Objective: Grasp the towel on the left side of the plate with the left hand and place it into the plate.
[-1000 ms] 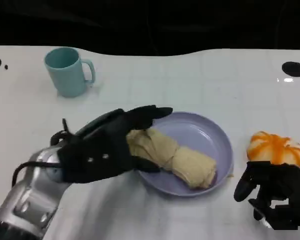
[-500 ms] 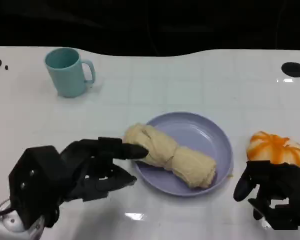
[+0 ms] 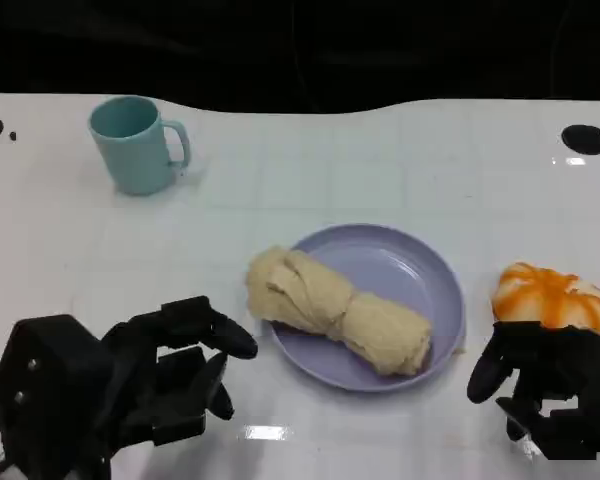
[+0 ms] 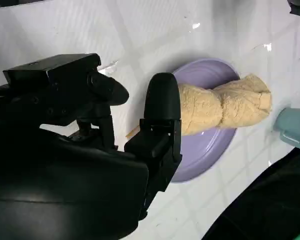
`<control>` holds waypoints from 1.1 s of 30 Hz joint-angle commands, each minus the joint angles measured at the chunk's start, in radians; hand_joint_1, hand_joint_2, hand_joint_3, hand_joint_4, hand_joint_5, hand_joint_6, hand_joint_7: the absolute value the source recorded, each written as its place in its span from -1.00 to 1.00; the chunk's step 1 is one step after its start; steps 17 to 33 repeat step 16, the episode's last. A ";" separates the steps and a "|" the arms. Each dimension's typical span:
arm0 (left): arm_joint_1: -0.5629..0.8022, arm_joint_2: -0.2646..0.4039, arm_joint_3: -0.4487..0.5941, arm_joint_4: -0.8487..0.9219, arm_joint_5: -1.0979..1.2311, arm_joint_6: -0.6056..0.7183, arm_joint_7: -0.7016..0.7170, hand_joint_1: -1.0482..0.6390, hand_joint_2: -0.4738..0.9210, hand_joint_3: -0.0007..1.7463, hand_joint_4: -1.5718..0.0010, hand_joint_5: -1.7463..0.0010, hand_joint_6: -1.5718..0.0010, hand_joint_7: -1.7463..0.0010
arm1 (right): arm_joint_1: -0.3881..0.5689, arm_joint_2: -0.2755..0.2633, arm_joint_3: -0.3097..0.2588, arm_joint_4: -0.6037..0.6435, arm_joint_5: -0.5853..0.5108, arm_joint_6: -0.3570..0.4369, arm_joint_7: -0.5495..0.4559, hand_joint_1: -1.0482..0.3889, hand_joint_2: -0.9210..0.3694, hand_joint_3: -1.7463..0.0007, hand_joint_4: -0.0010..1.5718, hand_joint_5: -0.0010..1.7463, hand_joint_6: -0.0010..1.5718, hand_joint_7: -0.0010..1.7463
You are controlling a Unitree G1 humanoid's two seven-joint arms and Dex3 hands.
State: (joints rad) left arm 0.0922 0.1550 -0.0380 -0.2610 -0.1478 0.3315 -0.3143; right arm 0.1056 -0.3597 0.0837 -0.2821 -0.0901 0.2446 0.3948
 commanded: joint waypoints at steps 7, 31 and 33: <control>-0.016 0.018 0.015 0.017 -0.009 0.048 0.006 0.11 0.59 0.23 0.14 -1.00 0.19 -0.80 | 0.007 -0.023 -0.028 -0.003 0.011 0.001 0.013 0.61 -0.77 0.13 -0.24 0.82 -0.21 0.51; -0.021 0.017 0.022 0.014 -0.012 0.070 0.012 0.13 0.62 0.23 0.13 -1.00 0.20 -0.83 | 0.011 -0.021 -0.027 -0.008 0.005 -0.001 0.011 0.63 -0.77 0.12 -0.24 0.80 -0.21 0.52; -0.021 0.017 0.022 0.014 -0.012 0.070 0.012 0.13 0.62 0.23 0.13 -1.00 0.20 -0.83 | 0.011 -0.021 -0.027 -0.008 0.005 -0.001 0.011 0.63 -0.77 0.12 -0.24 0.80 -0.21 0.52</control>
